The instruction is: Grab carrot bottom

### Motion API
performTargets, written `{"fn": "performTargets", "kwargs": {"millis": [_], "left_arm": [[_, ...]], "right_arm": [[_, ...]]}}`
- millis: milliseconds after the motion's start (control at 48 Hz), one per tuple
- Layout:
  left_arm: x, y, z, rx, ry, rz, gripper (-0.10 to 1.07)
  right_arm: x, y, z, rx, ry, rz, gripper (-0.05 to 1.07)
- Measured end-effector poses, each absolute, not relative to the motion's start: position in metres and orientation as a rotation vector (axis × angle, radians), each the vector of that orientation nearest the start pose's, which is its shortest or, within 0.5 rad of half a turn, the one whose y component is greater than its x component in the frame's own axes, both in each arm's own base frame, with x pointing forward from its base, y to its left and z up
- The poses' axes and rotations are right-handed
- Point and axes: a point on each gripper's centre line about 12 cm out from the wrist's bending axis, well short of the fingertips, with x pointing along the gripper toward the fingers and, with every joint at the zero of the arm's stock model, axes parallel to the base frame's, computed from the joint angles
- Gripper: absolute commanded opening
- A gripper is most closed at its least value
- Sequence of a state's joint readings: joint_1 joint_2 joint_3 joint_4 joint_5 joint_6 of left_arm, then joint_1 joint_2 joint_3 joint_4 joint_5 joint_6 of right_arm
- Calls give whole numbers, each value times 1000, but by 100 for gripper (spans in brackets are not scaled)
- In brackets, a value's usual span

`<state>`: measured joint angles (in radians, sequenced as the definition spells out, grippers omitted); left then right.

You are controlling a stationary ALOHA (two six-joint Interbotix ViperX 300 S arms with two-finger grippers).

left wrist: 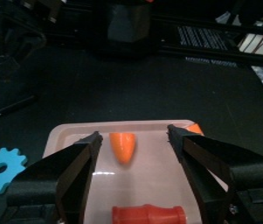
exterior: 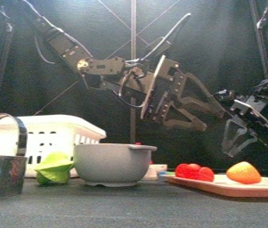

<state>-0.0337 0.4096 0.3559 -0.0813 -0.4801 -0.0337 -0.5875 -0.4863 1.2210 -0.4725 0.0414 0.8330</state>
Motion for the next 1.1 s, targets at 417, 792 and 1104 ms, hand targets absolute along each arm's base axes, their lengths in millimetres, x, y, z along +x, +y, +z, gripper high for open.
{"fn": "performTargets", "kwargs": {"millis": [417,792,1104], "left_arm": [[533,-13,118,-43,470,-2,96],[547,-6,104,-48,519,11,96],[550,-5,94,-48,534,12,96]], "right_arm": [[181,-123,136,552,647,-710,79],[180,-123,135,551,651,-710,79],[180,-123,135,553,650,-710,79]]}}
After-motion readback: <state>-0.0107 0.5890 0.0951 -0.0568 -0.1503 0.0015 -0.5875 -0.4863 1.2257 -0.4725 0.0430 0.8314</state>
